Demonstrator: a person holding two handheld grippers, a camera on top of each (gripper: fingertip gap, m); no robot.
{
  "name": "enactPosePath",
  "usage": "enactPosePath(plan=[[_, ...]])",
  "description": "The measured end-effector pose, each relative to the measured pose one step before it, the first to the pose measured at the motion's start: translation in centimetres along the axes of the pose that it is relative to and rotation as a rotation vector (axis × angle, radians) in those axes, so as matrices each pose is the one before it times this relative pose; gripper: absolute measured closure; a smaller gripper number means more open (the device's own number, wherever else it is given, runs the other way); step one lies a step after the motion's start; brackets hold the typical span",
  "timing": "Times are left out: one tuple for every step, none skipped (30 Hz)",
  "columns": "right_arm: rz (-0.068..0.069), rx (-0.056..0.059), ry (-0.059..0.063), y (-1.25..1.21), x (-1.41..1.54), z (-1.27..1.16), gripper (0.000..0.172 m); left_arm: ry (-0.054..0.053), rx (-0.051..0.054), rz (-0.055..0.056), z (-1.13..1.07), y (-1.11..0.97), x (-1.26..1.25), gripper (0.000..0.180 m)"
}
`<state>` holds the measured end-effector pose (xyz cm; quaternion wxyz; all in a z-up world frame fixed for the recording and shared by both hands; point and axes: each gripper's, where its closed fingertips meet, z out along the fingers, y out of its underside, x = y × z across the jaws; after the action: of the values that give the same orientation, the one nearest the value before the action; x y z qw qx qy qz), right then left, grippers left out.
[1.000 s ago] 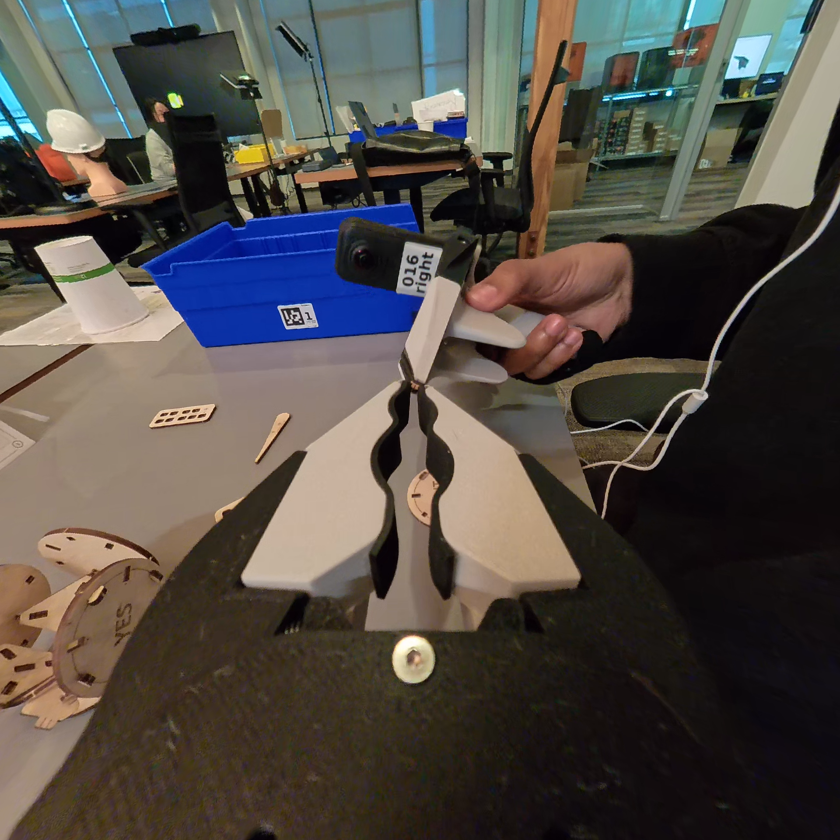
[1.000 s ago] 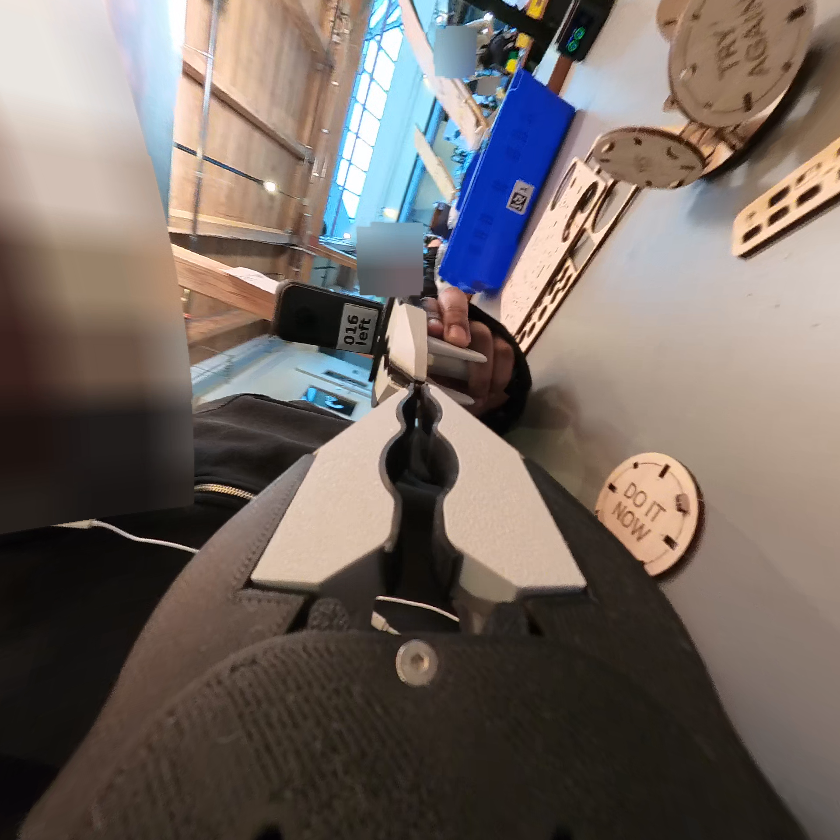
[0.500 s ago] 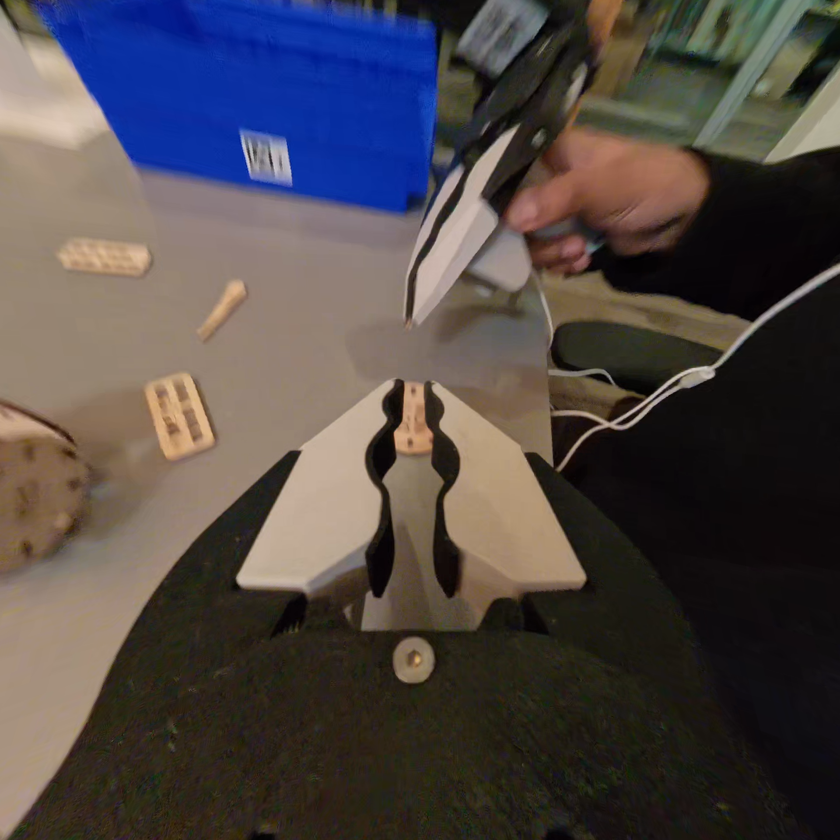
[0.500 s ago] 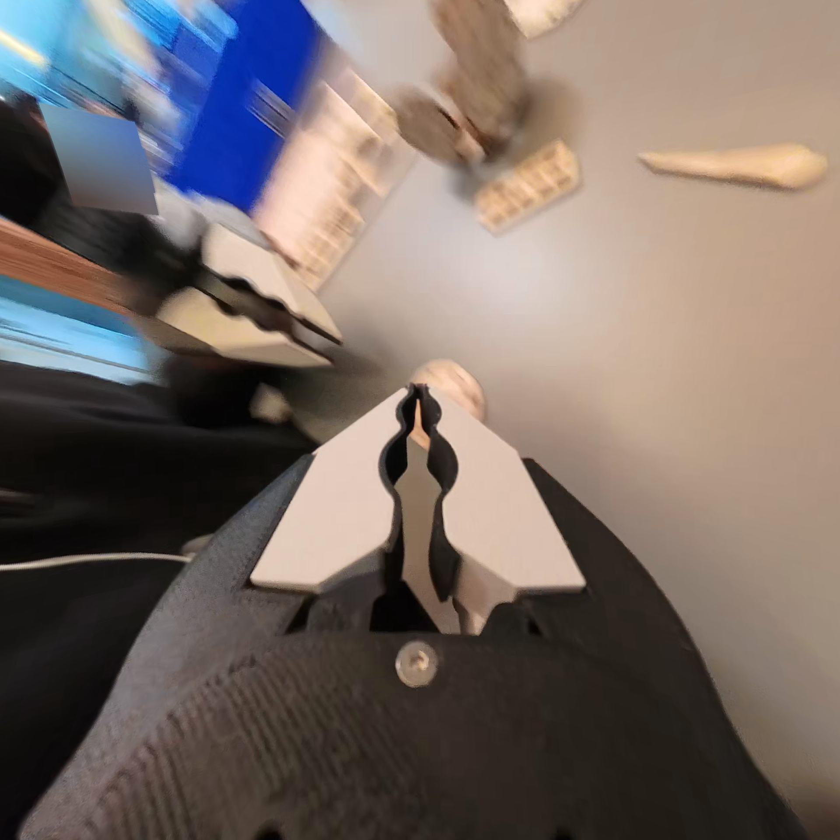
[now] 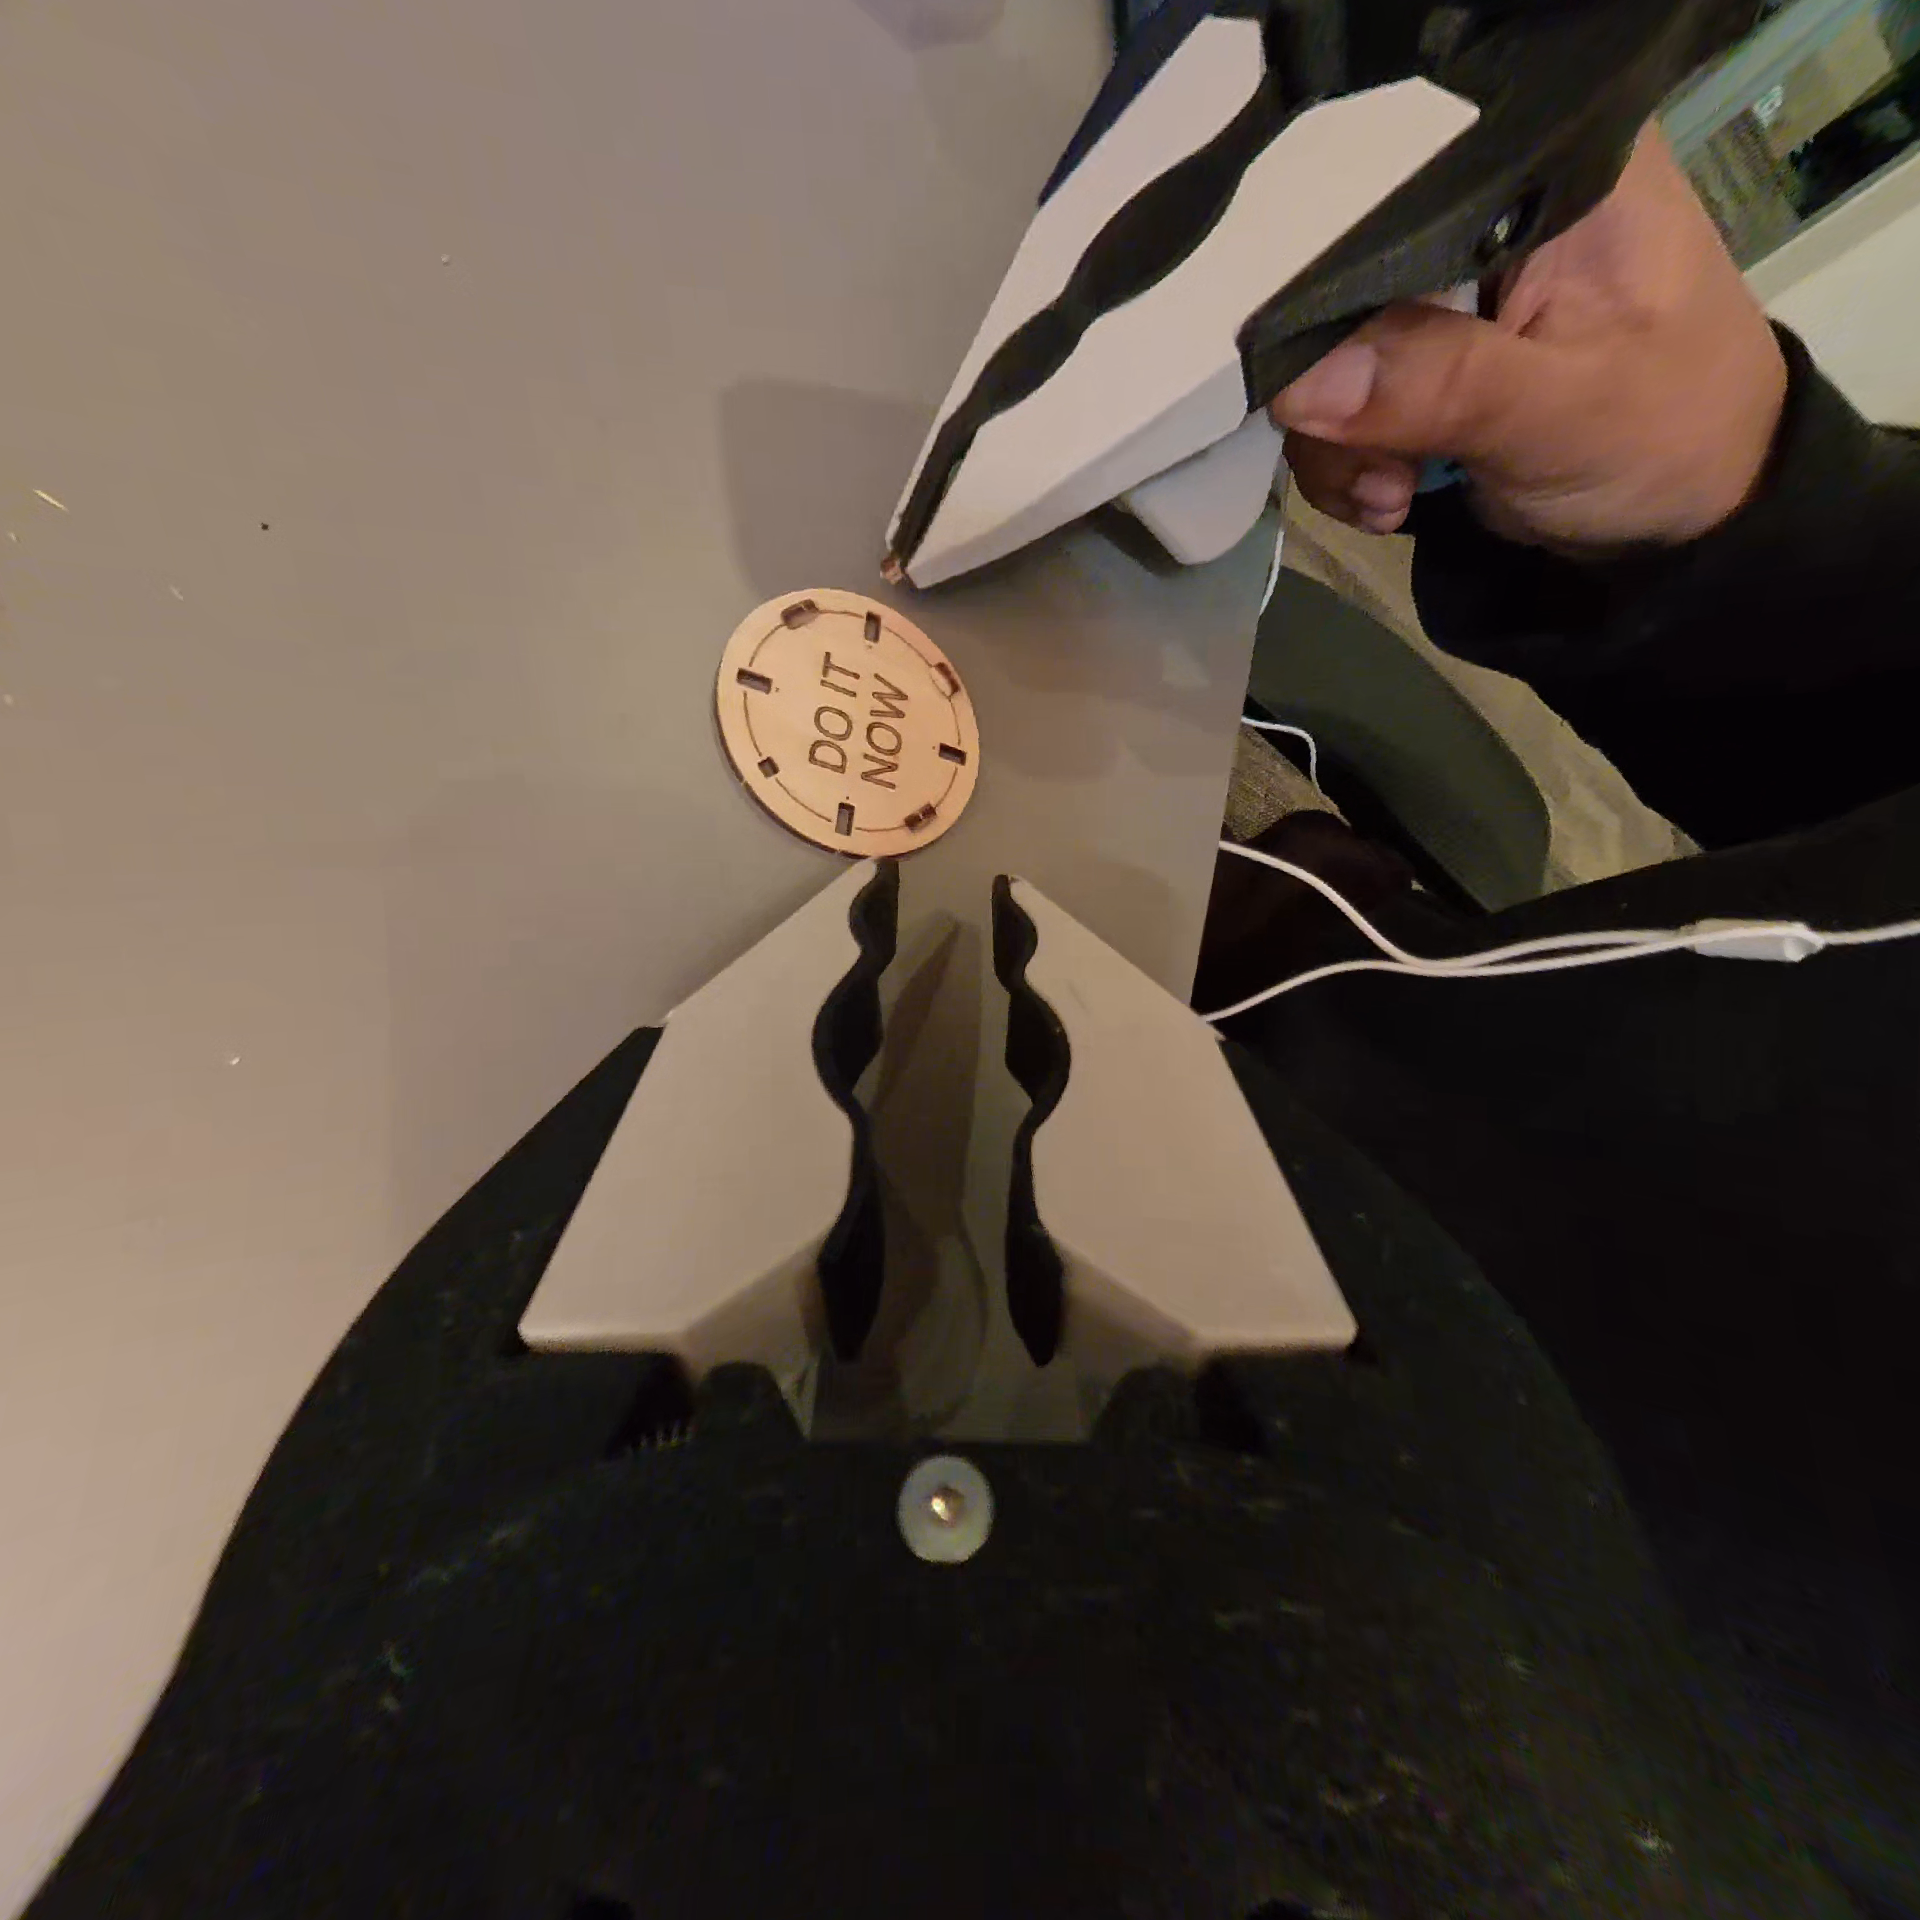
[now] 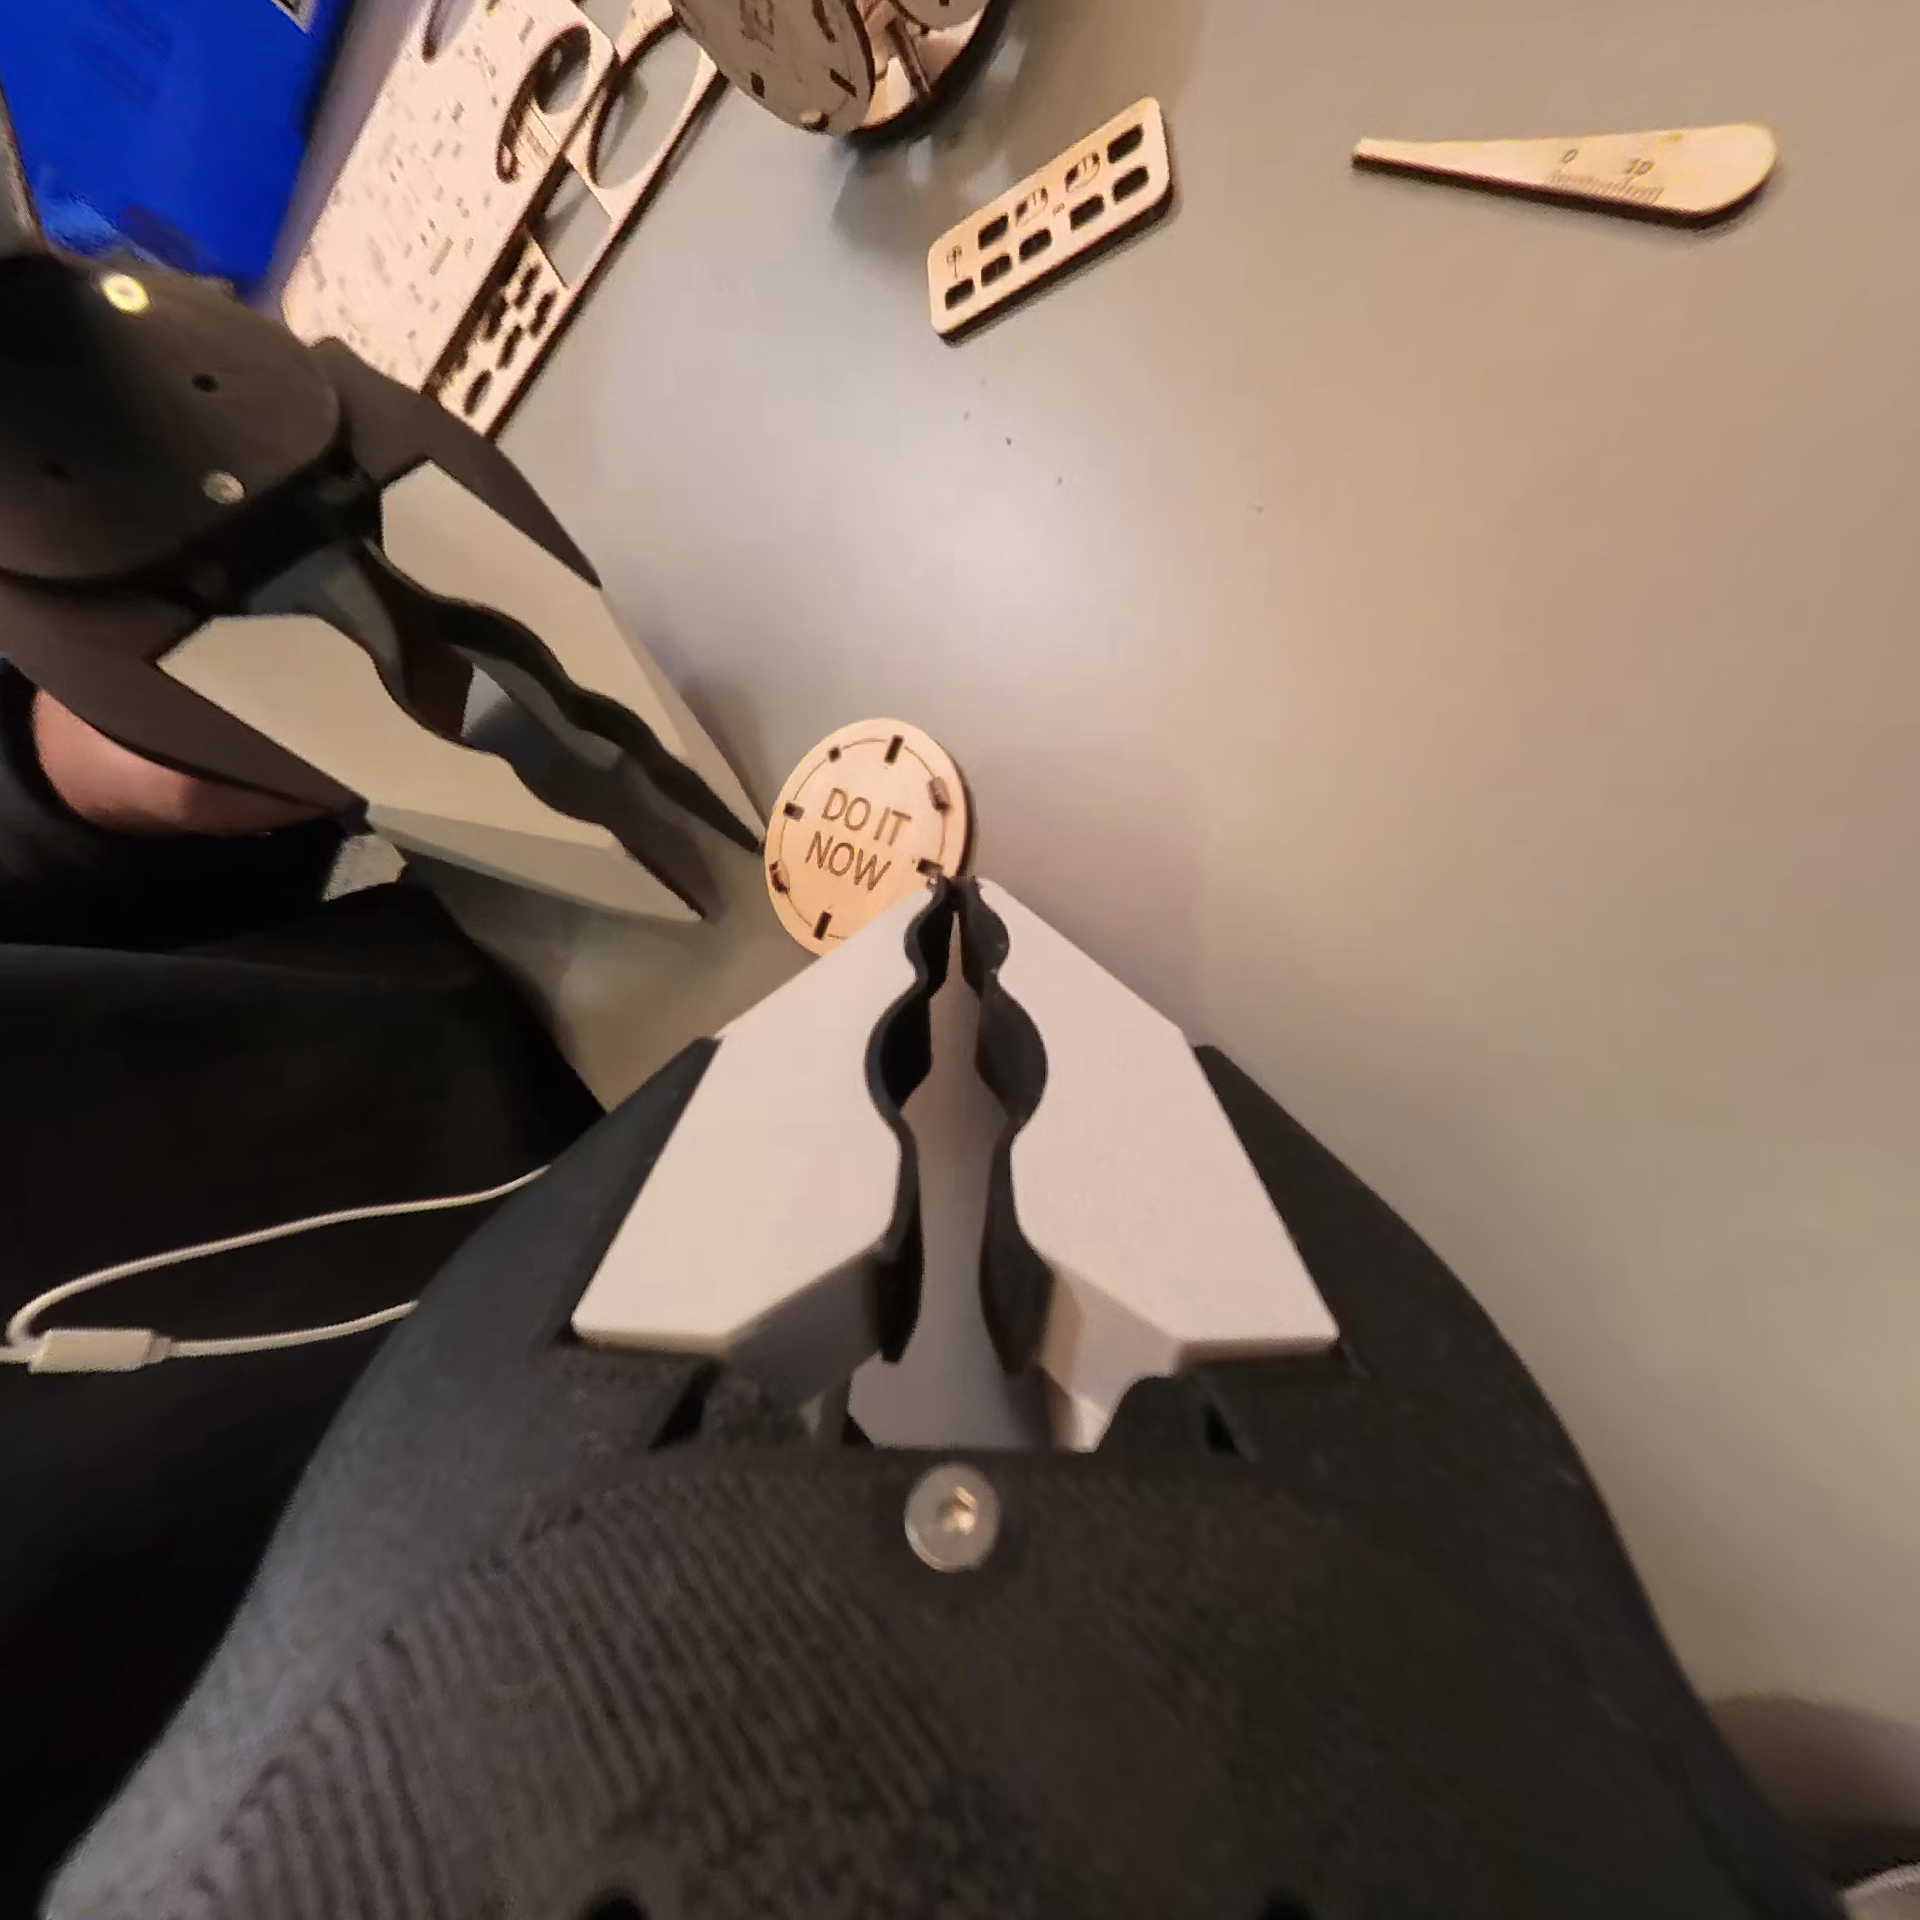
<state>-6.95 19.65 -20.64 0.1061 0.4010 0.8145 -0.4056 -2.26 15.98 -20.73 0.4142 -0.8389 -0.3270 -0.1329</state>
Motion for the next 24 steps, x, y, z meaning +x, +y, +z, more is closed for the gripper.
enactPosePath(plan=[[-0.0047, -0.0049, 0.0029, 0.095, -0.054, 0.055, 0.171, 0.0012, 0.0029, -0.0072, 0.014, -0.097, -0.071, 0.168], [-0.003, -0.0046, -0.0017, 0.088, -0.166, 0.07, 0.172, -0.0004, 0.0039, -0.0051, 0.021, -0.102, -0.075, 0.167], [-0.0019, -0.0061, -0.003, 0.105, -0.216, 0.08, 0.172, -0.0007, 0.0036, -0.0029, 0.02, -0.095, -0.071, 0.167], [-0.0025, -0.0094, -0.0021, 0.15, -0.252, 0.098, 0.172, 0.0005, 0.0016, -0.0019, 0.038, -0.085, -0.042, 0.167], [-0.0032, -0.0107, -0.0025, 0.175, -0.306, 0.107, 0.172, -0.0006, 0.0011, -0.0007, 0.016, -0.096, -0.051, 0.167], [-0.002, -0.0109, -0.0056, 0.161, -0.363, 0.136, 0.172, -0.0025, 0.0028, 0.0012, 0.015, -0.126, -0.073, 0.165], [-0.0005, -0.0107, -0.0102, 0.16, -0.437, 0.181, 0.172, -0.0042, 0.0044, 0.0015, 0.001, -0.172, -0.12, 0.163], [-0.001, -0.008, -0.0109, 0.127, -0.419, 0.21, 0.172, -0.0053, 0.0072, 0.0021, -0.015, -0.218, -0.151, 0.16], [-0.0032, -0.0035, -0.0049, 0.063, -0.276, 0.154, 0.172, -0.0081, 0.0104, 0.0016, -0.036, -0.261, -0.22, 0.156], [-0.0029, 0.0016, -0.001, -0.018, -0.14, 0.03, 0.172, -0.011, 0.0108, 0.001, -0.039, -0.267, -0.286, 0.153], [0.0035, 0.0103, -0.0082, -0.161, -0.149, -0.133, 0.172, -0.012, 0.0114, 0.0024, -0.041, -0.267, -0.31, 0.151], [0.012, 0.0215, -0.017, -0.355, -0.179, -0.29, 0.171, -0.0094, 0.0092, 0.0035, -0.021, -0.216, -0.255, 0.149], [0.0152, 0.0259, -0.0138, -0.449, -0.078, -0.395, 0.171, -0.0033, 0.0041, 0.0039, -0.002, -0.12, -0.157, 0.148], [0.0095, 0.0204, 0.001, -0.389, 0.171, -0.423, 0.172, 0.002, 0.0025, 0.0032, 0.042, -0.084, -0.054, 0.148], [0.0012, 0.0105, 0.0164, -0.254, 0.385, -0.361, 0.172, 0.0036, 0.0039, 0.0022, 0.062, -0.082, -0.003, 0.147], [-0.0019, 0.001, 0.0243, -0.11, 0.511, -0.262, 0.172, 0.006, 0.0031, 0.0034, 0.096, -0.057, 0.072, 0.147], [-0.0007, -0.0024, 0.0191, -0.024, 0.434, -0.137, 0.172, 0.0062, 0.0019, 0.0057, 0.113, -0.06, 0.106, 0.146], [0.0047, 0.0001, 0.0061, -0.033, 0.229, -0.053, 0.172, 0.0063, 0.0011, 0.0089, 0.145, -0.055, 0.123, 0.146], [0.0105, 0.0035, -0.0065, -0.06, 0.034, -0.003, 0.172, 0.0122, 0.0007, 0.0112, 0.207, -0.081, 0.224, 0.145], [0.0117, 0.0075, -0.0152, -0.113, -0.131, -0.002, 0.172, 0.0206, 0.0005, 0.0116, 0.243, -0.123, 0.339, 0.143], [0.0095, 0.0088, -0.0153, -0.145, -0.163, 0.007, 0.172, 0.0166, -0.0022, 0.0064, 0.261, -0.15, 0.238, 0.142], [0.0044, 0.0055, -0.0064, -0.129, -0.077, -0.002, 0.172, 0.0121, -0.0041, 0.0095, 0.28, -0.212, 0.144, 0.141], [-0.0028, 0.0014, 0.0043, -0.1, 0.037, -0.023, 0.172, 0.0138, -0.0022, 0.0168, 0.291, -0.293, 0.137, 0.139], [-0.0072, -0.0005, 0.0098, -0.096, 0.088, -0.047, 0.171, 0.0159, 0.0003, 0.017, 0.269, -0.355, 0.134, 0.137]])
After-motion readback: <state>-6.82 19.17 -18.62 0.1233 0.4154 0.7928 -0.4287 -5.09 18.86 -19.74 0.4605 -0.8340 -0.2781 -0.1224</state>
